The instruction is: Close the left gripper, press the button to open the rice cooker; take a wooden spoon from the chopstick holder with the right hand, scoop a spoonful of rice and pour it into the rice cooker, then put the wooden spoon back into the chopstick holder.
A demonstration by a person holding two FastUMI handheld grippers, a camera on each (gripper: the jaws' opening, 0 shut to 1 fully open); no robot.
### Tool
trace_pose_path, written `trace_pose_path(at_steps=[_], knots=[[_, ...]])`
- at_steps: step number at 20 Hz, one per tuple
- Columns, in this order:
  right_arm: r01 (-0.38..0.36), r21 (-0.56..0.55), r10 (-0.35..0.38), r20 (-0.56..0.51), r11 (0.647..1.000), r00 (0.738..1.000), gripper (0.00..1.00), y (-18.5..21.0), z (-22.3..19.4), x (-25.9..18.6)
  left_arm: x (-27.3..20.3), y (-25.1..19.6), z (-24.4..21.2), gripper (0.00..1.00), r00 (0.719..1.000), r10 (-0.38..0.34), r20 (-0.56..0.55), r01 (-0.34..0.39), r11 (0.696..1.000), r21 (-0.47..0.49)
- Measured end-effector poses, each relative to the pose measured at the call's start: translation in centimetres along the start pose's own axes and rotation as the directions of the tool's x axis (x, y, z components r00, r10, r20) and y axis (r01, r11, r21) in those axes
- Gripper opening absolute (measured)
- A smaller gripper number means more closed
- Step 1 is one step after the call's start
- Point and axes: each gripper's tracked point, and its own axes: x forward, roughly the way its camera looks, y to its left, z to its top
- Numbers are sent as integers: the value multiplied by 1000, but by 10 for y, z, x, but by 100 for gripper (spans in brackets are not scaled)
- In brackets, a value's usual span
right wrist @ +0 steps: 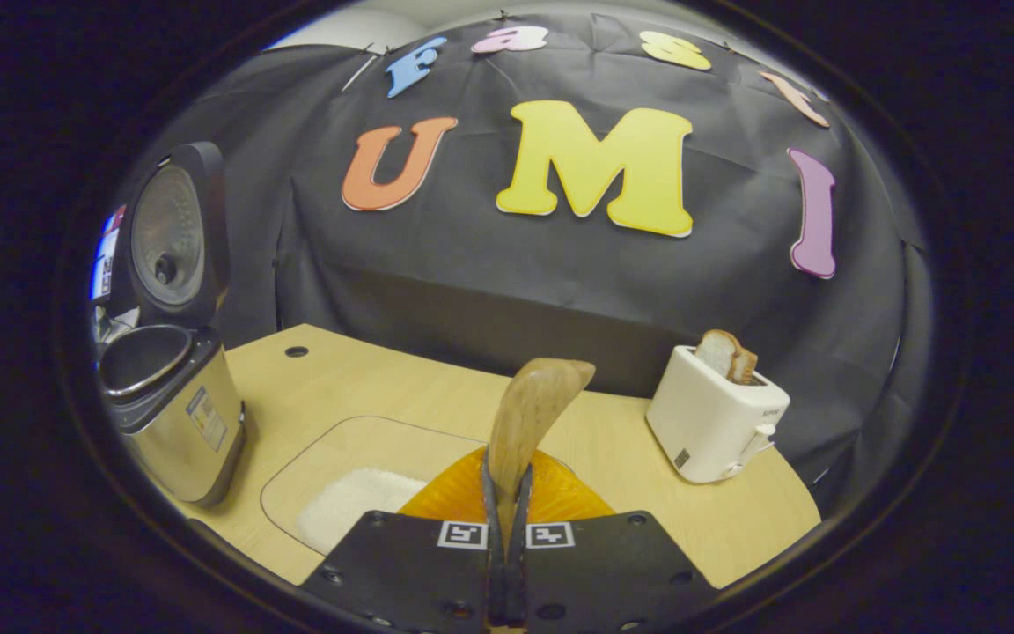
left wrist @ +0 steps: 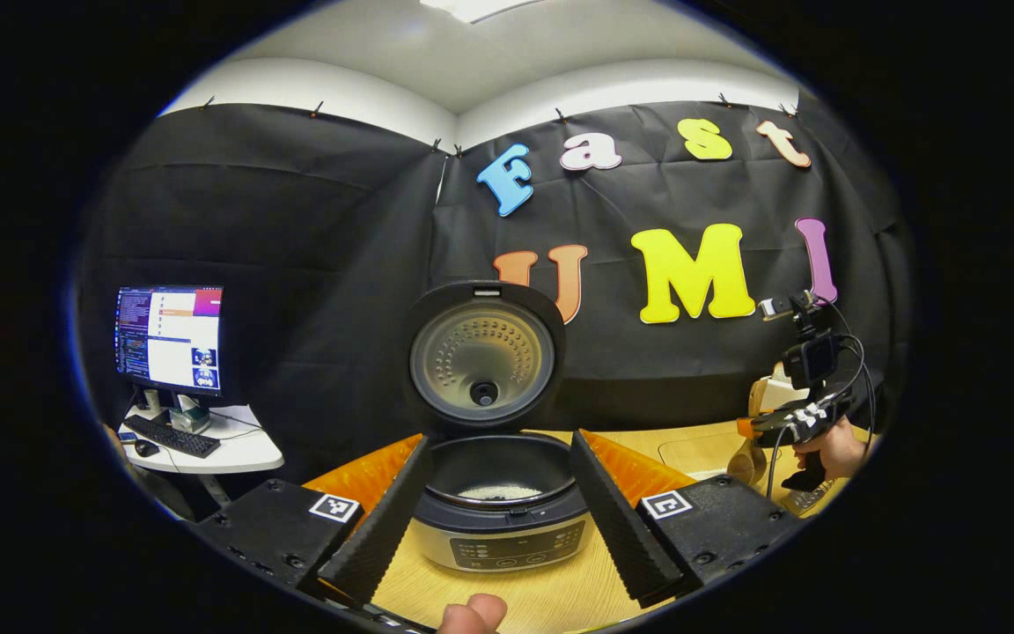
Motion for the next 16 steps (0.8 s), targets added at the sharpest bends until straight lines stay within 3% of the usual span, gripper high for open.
trace_pose_path(at_steps=[10, 13, 16], knots=[[-133, 181, 138, -21, 975, 990, 1, 75, 3, -4, -4, 16, 3, 100, 999, 35, 2, -35, 999, -12], [-167, 268, 184, -38, 949, 982, 1, 87, 8, -1, -6, 21, 2, 100, 999, 50, -7, -50, 999, -16], [-193, 407, 236, -58, 893, 970, 1, 88, 12, 1, -8, 27, 6, 100, 997, 75, 2, -75, 997, 4]])
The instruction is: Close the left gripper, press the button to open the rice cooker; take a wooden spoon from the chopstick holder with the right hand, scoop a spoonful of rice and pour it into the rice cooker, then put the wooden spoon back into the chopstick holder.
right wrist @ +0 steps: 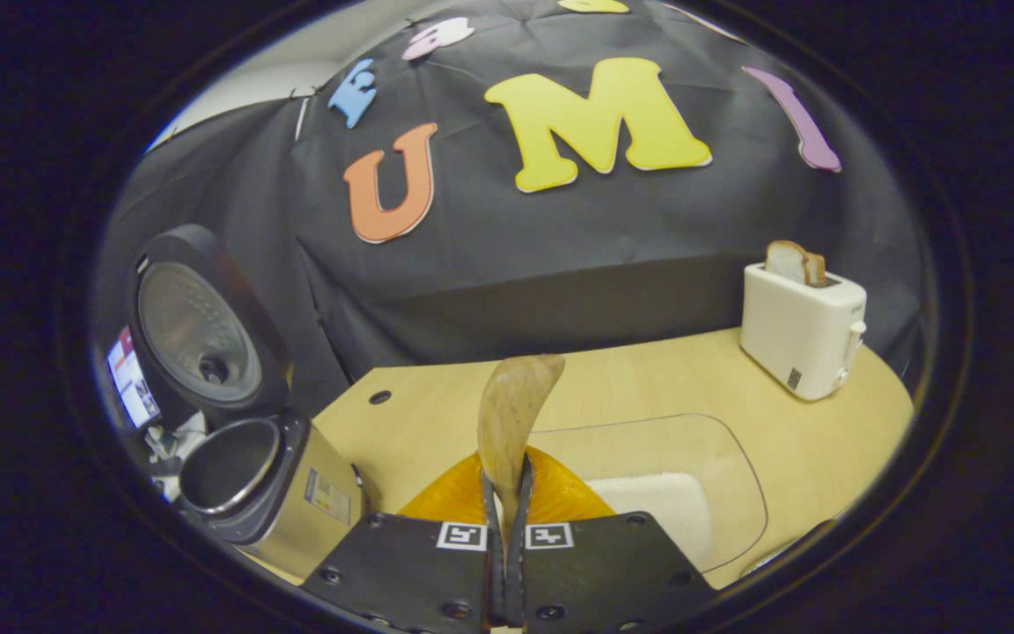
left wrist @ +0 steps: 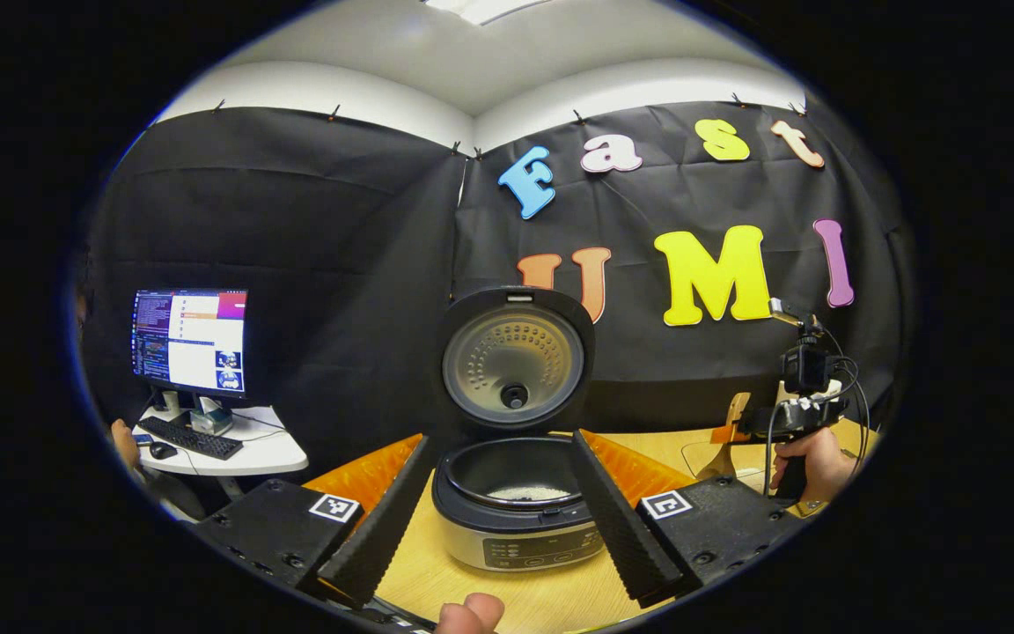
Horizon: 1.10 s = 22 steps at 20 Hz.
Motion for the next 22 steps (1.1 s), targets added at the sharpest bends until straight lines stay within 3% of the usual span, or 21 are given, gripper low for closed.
trace_pose_path(at_steps=[4, 5, 7, 13, 22], knots=[[-48, 220, 57, -37, 974, 998, 1, -20, 5, 3, 0, -4, 1, 100, 1000, -12, 2, 12, 1000, -19], [-71, 325, 89, -43, 943, 995, 1, -28, 8, 4, 0, -6, 0, 100, 1000, -22, -1, 22, 999, -29], [-77, 410, 101, -36, 909, 994, 1, -42, 11, 4, 1, -7, -2, 100, 1000, -28, -12, 27, 999, -41], [-104, 495, 101, 33, 863, 994, 1, -76, 39, -11, 4, 1, -7, 100, 1000, -5, -24, 4, 999, -42], [-188, 620, 124, 145, 761, 982, 1, -112, 86, -45, -1, 25, 0, 100, 999, 55, -1, -55, 998, -23]])
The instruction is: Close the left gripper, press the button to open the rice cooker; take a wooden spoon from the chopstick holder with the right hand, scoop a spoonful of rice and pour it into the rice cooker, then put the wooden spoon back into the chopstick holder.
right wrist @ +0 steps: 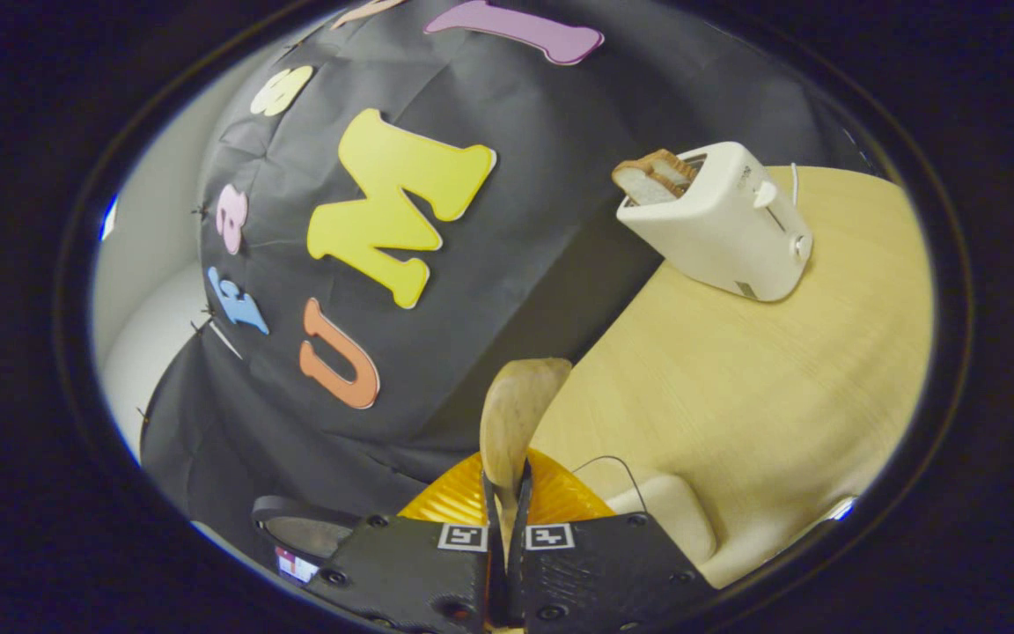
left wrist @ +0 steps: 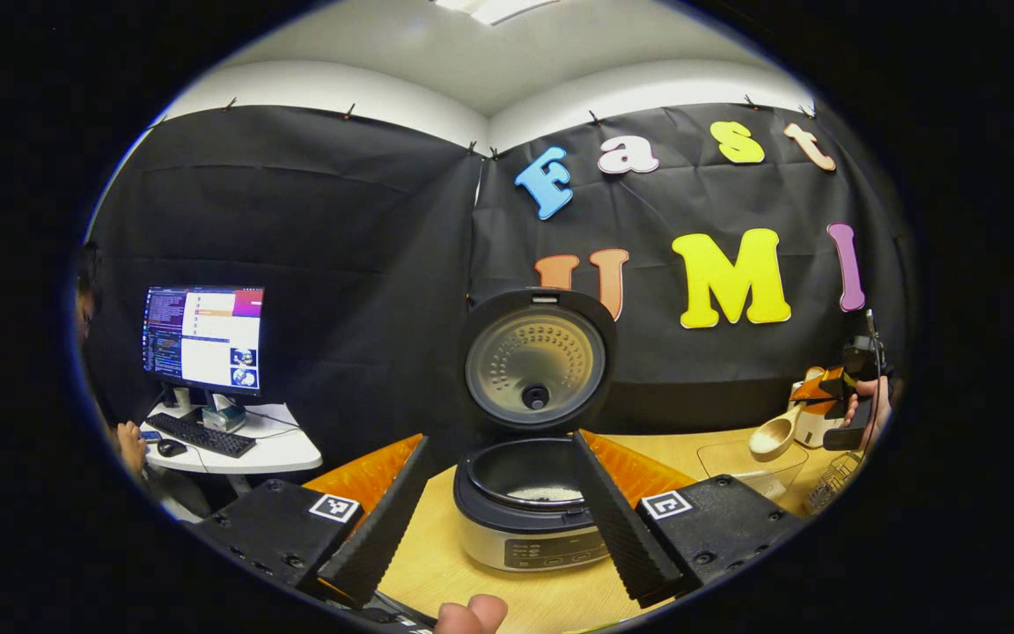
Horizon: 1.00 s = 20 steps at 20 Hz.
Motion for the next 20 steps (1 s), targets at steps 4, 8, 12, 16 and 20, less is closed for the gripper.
trace_pose_path(at_steps=[4, 8, 12, 16, 20], knots=[[-61, 30, 61, -6, 998, 998, 1, 10, -2, 4, 0, 17, 1, 100, 1000, 23, -2, -23, 1000, -6], [-157, 104, 164, -60, 982, 985, 1, 62, -31, 15, 1, 40, -3, 100, 998, 66, -19, -66, 998, -23], [-208, 85, 216, -111, 975, 970, 1, 113, -70, 35, -3, 47, -4, 100, 998, 63, -27, -63, 998, -10], [-248, 47, 253, -183, 968, 950, 1, 160, -124, 55, -4, 47, -1, 100, 998, 65, -14, -65, 997, 31], [-276, -29, 260, -254, 961, 932, 1, 190, -179, 71, -4, 48, -5, 100, 999, 44, -25, -43, 999, 34]])
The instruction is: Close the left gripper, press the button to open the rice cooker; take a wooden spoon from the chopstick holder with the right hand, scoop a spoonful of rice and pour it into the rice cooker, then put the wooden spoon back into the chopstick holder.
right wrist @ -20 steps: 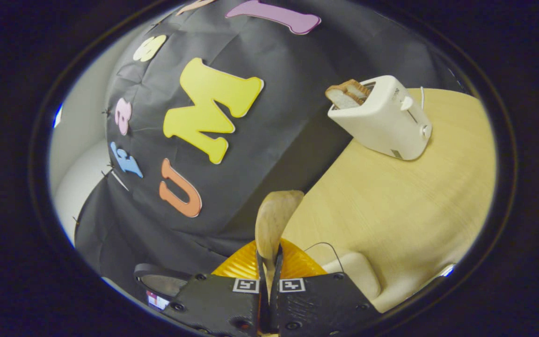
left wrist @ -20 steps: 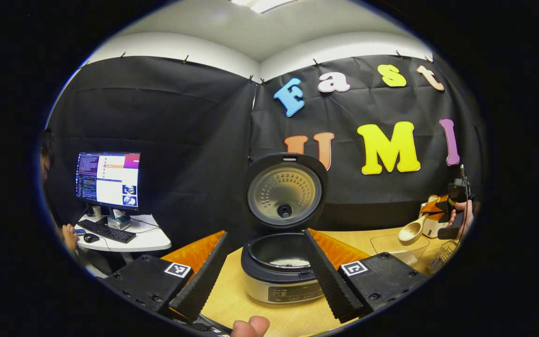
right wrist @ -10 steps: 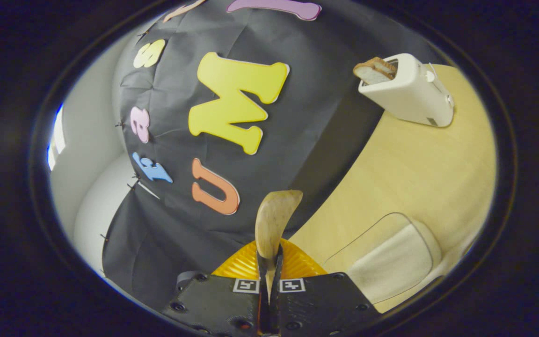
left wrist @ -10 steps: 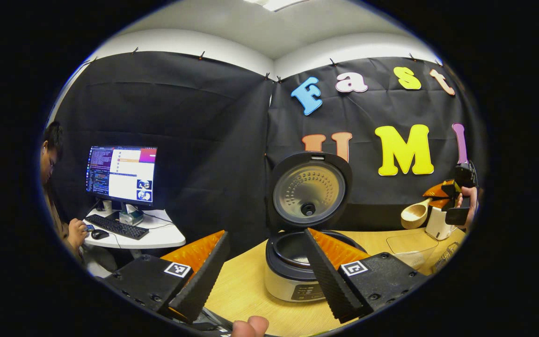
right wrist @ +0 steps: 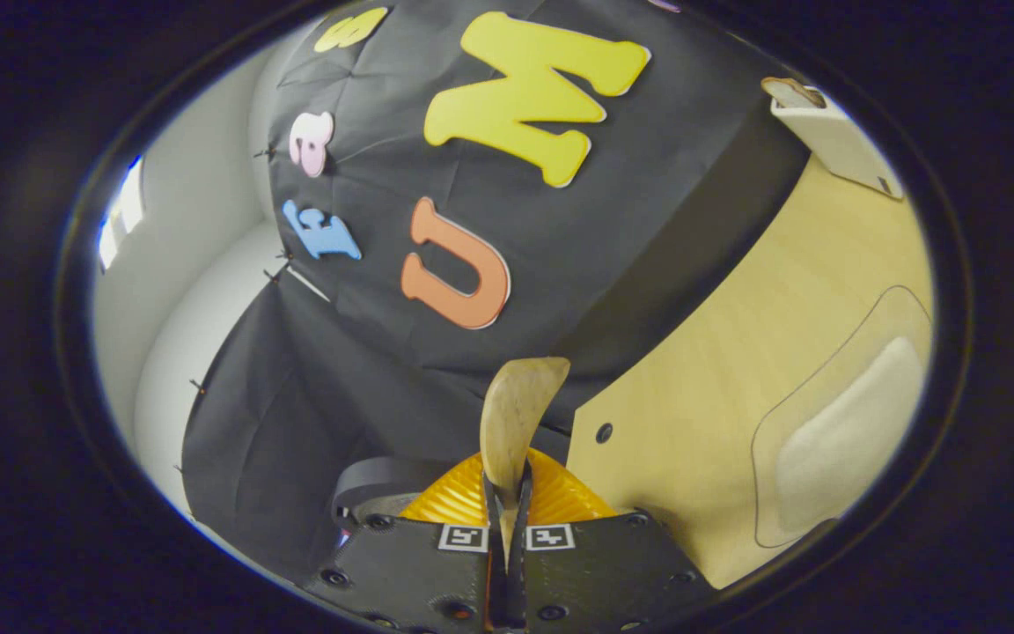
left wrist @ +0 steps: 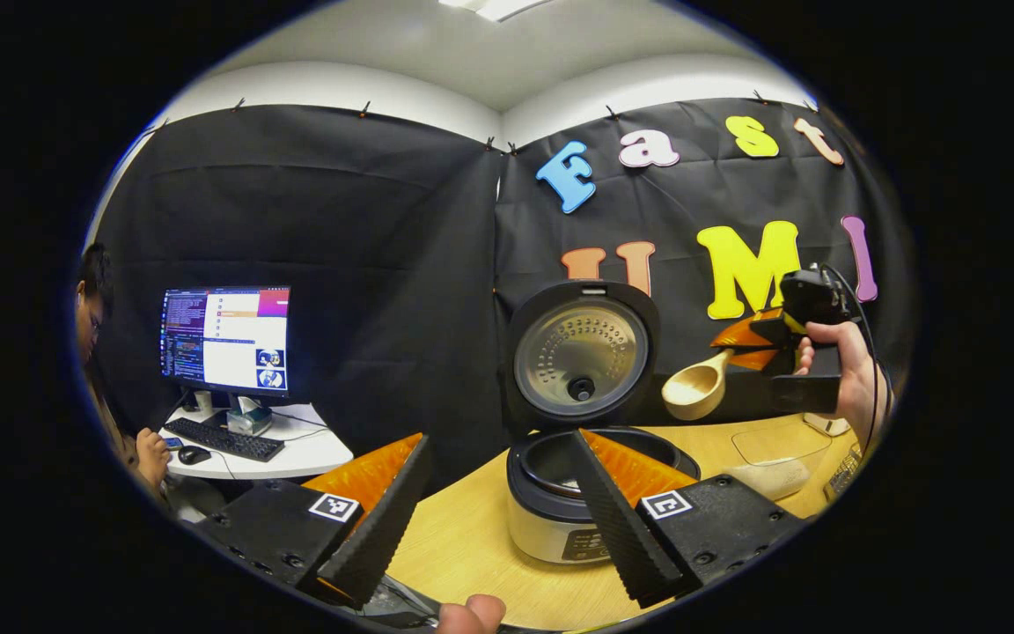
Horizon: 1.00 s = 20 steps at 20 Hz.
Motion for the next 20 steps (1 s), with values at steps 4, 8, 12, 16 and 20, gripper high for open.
trace_pose_path(at_steps=[4, 8, 12, 16, 20], knots=[[27, -119, -30, -21, 993, 999, 1, 10, -33, 25, 1, 2, 0, 100, 1000, 16, 6, -16, 1000, 2], [48, -230, -56, -29, 972, 998, 1, 13, -49, 42, 5, 1, -8, 100, 1000, -7, -13, 6, 1000, -25], [53, -332, -58, -6, 942, 998, 0, 20, -55, 46, 12, 5, -17, 100, 999, 1, -38, -1, 1000, -3], [61, -407, -65, 4, 911, 998, 2, 25, -59, 49, 11, 8, -15, 100, 999, 5, -32, -6, 1000, -13], [67, -481, -65, 21, 874, 998, 1, 29, -65, 51, 11, 11, -15, 100, 999, 13, -31, -13, 1000, -15]])
